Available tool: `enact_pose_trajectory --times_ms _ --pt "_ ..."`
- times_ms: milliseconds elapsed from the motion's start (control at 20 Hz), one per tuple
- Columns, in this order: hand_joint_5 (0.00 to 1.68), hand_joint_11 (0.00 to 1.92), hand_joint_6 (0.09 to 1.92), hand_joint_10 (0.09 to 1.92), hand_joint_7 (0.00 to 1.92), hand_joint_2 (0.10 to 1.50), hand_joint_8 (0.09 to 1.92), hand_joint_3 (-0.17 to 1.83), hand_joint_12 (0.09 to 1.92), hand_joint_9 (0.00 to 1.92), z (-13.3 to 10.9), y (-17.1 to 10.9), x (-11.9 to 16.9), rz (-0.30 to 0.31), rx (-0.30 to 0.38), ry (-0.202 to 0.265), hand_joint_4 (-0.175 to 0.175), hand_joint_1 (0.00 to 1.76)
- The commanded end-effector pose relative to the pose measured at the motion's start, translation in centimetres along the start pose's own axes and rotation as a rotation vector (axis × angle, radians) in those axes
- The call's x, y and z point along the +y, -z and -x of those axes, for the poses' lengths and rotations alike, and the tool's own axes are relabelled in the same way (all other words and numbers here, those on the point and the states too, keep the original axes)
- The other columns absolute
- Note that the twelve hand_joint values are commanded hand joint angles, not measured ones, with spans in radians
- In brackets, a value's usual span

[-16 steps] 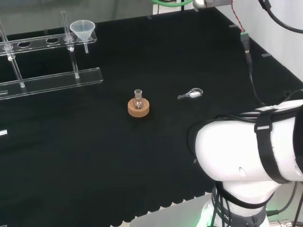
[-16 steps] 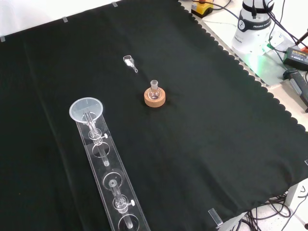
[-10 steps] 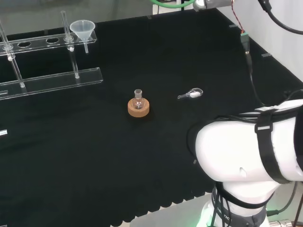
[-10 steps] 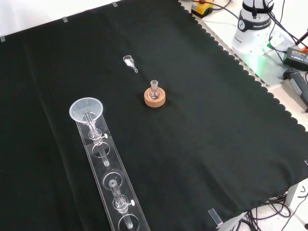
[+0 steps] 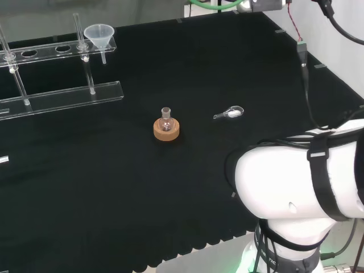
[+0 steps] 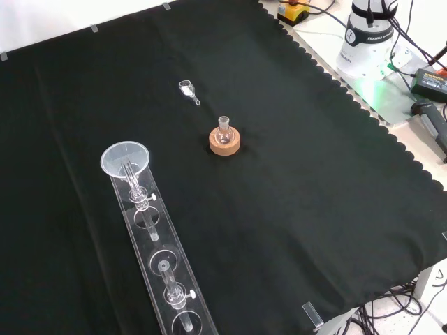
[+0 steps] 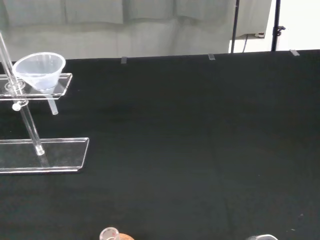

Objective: Pick up the funnel from the transparent funnel stand.

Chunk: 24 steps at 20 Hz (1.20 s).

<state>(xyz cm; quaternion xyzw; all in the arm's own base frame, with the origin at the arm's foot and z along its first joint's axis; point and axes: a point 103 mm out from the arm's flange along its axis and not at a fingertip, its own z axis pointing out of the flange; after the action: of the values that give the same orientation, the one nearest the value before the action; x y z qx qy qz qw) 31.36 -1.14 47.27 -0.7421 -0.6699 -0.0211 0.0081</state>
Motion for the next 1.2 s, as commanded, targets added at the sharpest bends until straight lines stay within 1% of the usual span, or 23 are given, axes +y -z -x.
enact_pose_trajectory --times_ms 50,100,150,250,300,350,400,450,550,700,750,800,900,950,1050,1200 --pt "0.0 0.0 0.09 0.23 0.0 0.85 0.09 0.1 1.37 0.0 -1.4 -2.0 3.8 0.125 0.112 0.019 0.075 0.16" --pt "0.0 0.0 0.09 0.16 0.0 0.85 0.09 0.09 1.32 0.0 -1.6 -2.3 4.5 0.126 0.128 0.023 0.078 0.16" --pt "0.0 0.0 0.09 0.09 0.0 0.85 0.09 0.09 1.27 0.0 -1.5 -2.6 5.4 0.12 0.158 0.029 0.081 0.16" --pt "0.0 0.0 0.09 0.09 0.0 0.85 0.09 0.08 1.1 0.0 -2.0 -3.1 7.0 0.112 0.19 0.045 0.086 0.16" --pt "0.0 0.0 0.09 0.09 0.0 0.85 0.09 0.07 1.0 0.0 -2.7 -3.4 8.2 0.11 0.213 0.054 0.088 0.15" --pt "0.0 0.0 0.09 0.09 0.0 0.85 0.09 0.07 0.9 0.0 -2.5 -3.7 9.3 0.096 0.233 0.057 0.09 0.14" --pt "0.0 0.0 0.09 0.09 0.0 0.85 0.09 0.06 0.82 0.0 -2.3 -3.9 10.7 0.069 0.235 0.059 0.091 0.14" --pt "0.0 0.0 0.09 0.09 0.0 0.85 0.09 0.05 0.75 0.0 -2.5 -4.3 11.9 0.059 0.219 0.079 0.093 0.13" --pt "0.0 0.0 0.09 0.09 0.0 0.84 0.09 0.05 0.65 0.0 -4.5 -5.2 14.4 0.045 0.192 0.101 0.095 0.13" --pt "0.0 0.0 0.09 0.09 0.0 0.84 0.09 0.04 0.62 0.0 -7.9 -6.3 17.9 0.03 0.123 0.139 0.097 0.12" --pt "0.0 0.0 0.09 0.09 0.0 0.84 0.09 0.04 0.61 0.0 -8.5 -6.6 18.9 0.025 0.105 0.151 0.097 0.12" --pt "0.0 0.0 0.09 0.09 0.0 0.84 0.09 0.04 0.61 0.0 -10.4 -6.9 20.0 0.024 0.085 0.159 0.098 0.12" --pt "0.0 0.0 0.09 0.09 0.0 0.84 0.09 0.04 0.61 0.0 -13.5 -7.4 22.0 0.021 0.071 0.175 0.098 0.12" --pt "0.0 0.0 0.09 0.09 0.0 0.84 0.09 0.04 0.6 0.0 -14.6 -7.8 22.9 0.023 0.072 0.182 0.099 0.13" --pt "0.0 0.0 0.09 0.09 0.0 0.84 0.09 0.04 0.6 0.0 -16.3 -8.3 24.6 0.017 0.081 0.184 0.099 0.13" --pt "0.0 0.0 0.09 0.09 0.0 0.84 0.09 0.04 0.6 0.0 -18.2 -9.2 26.5 0.005 0.075 0.164 0.099 0.13"
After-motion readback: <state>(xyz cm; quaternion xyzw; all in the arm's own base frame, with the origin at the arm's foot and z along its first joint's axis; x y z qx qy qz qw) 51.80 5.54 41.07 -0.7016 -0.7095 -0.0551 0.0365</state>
